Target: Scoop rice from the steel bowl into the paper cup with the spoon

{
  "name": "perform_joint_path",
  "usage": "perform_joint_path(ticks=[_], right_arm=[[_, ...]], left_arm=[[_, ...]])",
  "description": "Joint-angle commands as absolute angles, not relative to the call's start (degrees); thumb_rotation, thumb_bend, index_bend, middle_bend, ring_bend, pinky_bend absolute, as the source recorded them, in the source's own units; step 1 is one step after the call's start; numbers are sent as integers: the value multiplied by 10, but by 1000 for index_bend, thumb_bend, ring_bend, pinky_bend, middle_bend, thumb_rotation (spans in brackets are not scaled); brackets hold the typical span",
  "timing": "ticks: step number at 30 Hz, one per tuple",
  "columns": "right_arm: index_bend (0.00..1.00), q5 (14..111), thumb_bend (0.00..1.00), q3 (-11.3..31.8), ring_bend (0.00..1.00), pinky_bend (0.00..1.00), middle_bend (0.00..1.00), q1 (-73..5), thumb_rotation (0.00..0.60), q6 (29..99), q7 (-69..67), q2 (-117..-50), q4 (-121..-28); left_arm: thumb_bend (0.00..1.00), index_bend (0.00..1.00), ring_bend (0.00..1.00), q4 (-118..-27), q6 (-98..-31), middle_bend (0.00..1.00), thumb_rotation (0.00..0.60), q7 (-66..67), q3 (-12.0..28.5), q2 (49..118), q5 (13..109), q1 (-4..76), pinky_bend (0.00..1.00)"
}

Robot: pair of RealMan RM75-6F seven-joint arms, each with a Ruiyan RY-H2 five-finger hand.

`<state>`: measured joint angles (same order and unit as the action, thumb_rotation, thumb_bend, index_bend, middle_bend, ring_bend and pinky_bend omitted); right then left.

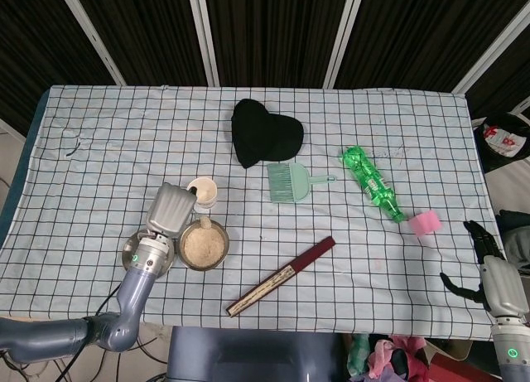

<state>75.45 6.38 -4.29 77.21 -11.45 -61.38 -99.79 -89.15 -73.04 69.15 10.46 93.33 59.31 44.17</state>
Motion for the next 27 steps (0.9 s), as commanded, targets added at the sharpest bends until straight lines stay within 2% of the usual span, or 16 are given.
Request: perform_joint_path(ticks=[1,15,27], right_arm=[[0,754,210,64,0,174,0,-43,600,772,-115,-614,-998],[0,751,209,64,0,174,0,-43,600,769,-113,-613,-999],[0,747,209,64,0,174,0,-43,600,769,-109,-613,-1001]], left_arm=[[485,760,1000,-884,-726,1000,600,693,120,933,581,452,1000],[485,759,1000,-831,-710,1000,600,691,155,929,534,481,1000],[485,759,1000,-770,-681,1000,600,681,160,937,504,504,1000]])
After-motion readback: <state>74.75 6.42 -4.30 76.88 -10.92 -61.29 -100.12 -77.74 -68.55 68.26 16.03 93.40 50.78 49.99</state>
